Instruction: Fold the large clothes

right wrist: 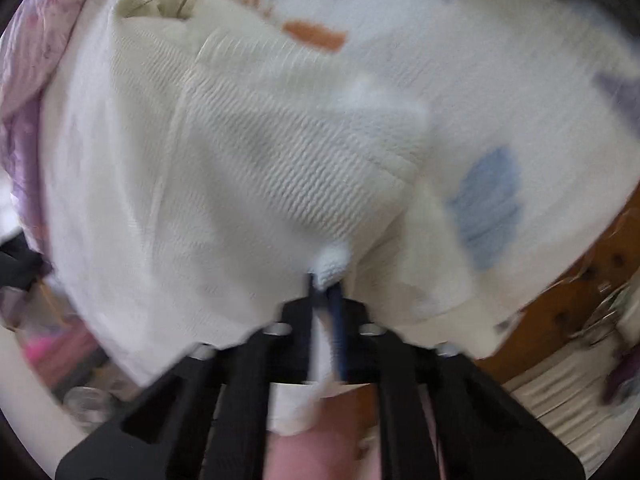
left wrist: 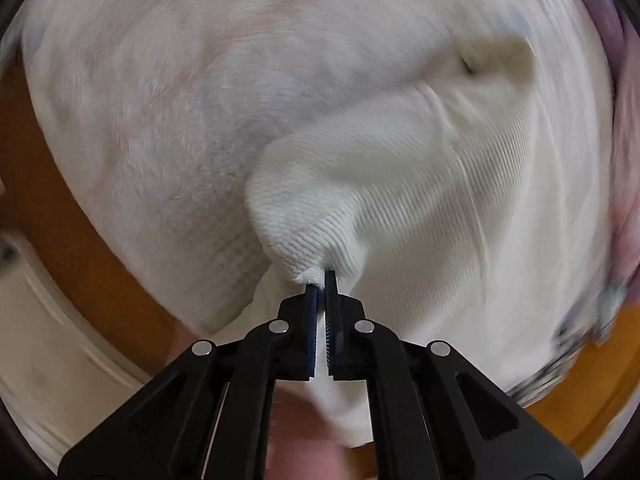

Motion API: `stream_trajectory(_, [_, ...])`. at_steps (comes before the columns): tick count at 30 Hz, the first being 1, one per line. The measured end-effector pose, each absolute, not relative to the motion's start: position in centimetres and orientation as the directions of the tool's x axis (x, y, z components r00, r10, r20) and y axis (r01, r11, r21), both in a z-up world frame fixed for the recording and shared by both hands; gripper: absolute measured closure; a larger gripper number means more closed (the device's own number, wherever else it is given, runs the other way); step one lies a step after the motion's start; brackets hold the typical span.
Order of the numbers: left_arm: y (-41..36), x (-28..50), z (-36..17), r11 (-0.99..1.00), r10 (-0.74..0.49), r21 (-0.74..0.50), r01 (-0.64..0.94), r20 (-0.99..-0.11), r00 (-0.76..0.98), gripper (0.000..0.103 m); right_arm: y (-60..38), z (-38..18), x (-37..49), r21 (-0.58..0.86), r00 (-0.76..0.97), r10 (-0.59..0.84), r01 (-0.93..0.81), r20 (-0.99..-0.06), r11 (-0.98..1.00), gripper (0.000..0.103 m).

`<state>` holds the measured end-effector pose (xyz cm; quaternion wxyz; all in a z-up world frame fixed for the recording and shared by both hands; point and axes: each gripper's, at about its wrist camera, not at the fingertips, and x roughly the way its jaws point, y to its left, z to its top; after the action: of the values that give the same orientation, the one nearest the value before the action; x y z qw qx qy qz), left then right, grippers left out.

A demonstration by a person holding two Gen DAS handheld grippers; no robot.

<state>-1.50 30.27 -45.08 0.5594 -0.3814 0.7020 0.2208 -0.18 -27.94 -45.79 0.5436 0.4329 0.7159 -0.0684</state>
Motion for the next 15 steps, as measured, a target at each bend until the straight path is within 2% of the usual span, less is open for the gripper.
stream_trajectory(2, [28.5,-1.0,-43.3,0.728,-0.198,-0.056,-0.683,-0.971,-0.132,0.101,-26.6,-44.7,-0.2,0.392,-0.055,0.559,0.654,-0.828,0.646,0.100])
stream_trajectory(5, [26.6,-1.1,-42.2,0.800,-0.149,-0.016,-0.599,-0.974,-0.173,0.100,-26.2,-43.0,-1.3,0.341,-0.112,0.503,0.609,-0.857,0.716,0.101])
stream_trajectory(10, [25.7,-0.9,-46.1,0.848,-0.016,0.134,-0.513,-0.961,-0.276,0.100,-28.9,-46.8,-2.8,0.234,-0.152,0.452,0.688,-0.879,0.687,0.099])
stream_trajectory(13, [25.4,0.2,-46.9,0.861,-0.010,0.147,-0.488,-0.953,-0.304,0.094,-28.3,-48.1,-1.7,0.190,-0.208,0.450,0.698,-0.869,0.690,0.088])
stream_trajectory(14, [25.3,0.6,-46.2,0.870,0.009,0.153,-0.468,-0.955,-0.295,0.090,-28.3,-47.8,-1.4,0.184,-0.216,0.438,0.685,-0.873,0.705,0.077])
stream_trajectory(15, [25.2,0.9,-45.0,0.884,0.051,0.176,-0.434,-0.957,-0.285,0.074,-28.0,-46.6,-0.9,0.176,-0.216,0.401,0.649,-0.890,0.740,0.066])
